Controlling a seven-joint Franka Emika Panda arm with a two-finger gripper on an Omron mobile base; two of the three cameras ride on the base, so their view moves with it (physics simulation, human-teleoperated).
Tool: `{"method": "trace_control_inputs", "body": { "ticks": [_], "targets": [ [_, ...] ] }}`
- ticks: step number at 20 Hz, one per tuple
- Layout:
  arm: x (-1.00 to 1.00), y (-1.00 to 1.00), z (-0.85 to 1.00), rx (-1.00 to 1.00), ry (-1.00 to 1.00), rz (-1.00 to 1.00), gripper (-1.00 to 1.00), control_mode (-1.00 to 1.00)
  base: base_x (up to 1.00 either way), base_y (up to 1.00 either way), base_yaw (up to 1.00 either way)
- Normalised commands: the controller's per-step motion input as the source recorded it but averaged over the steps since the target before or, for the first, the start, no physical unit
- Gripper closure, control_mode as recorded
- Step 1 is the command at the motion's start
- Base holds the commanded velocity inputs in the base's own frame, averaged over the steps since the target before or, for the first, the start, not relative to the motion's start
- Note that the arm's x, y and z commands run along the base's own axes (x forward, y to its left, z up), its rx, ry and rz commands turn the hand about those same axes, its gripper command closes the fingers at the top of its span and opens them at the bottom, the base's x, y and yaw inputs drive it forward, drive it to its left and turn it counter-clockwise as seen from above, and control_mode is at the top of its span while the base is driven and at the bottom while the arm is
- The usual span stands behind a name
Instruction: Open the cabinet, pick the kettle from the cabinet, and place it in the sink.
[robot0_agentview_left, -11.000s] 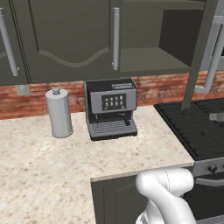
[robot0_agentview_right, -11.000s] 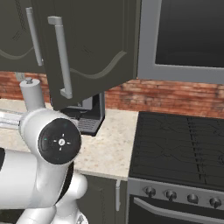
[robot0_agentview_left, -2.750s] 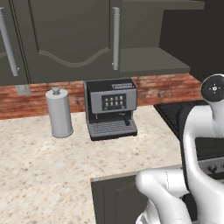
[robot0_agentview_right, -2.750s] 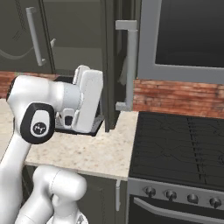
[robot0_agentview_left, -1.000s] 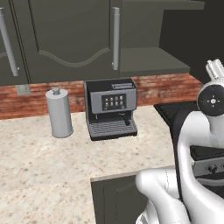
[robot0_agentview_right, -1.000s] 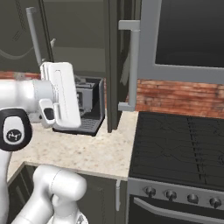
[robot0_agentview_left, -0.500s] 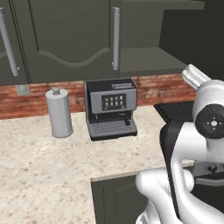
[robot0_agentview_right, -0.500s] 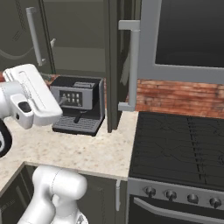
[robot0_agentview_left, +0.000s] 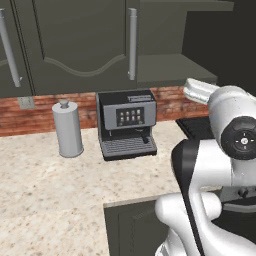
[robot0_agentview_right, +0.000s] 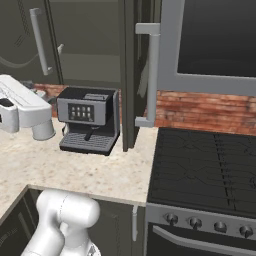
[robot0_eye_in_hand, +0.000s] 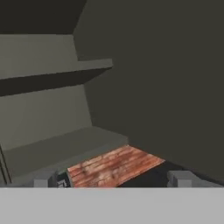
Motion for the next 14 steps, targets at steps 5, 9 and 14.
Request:
{"method": "trace_control_inputs", "body": {
  "ticks": [5,9,14],
  "targets": [
    [0.09,0.41,0.24,-0.12,0.25,0.11,-1.00,-1.00,0.00,0.00,0.00],
    [0.17,0.31,0.22,-0.04,0.18,0.12,-1.00,-1.00,0.00,0.00,0.00],
    [0.30,0.31,0.11,-0.01,0.09,0.11,-1.00,-1.00,0.00,0.00,0.00]
  ]
}}
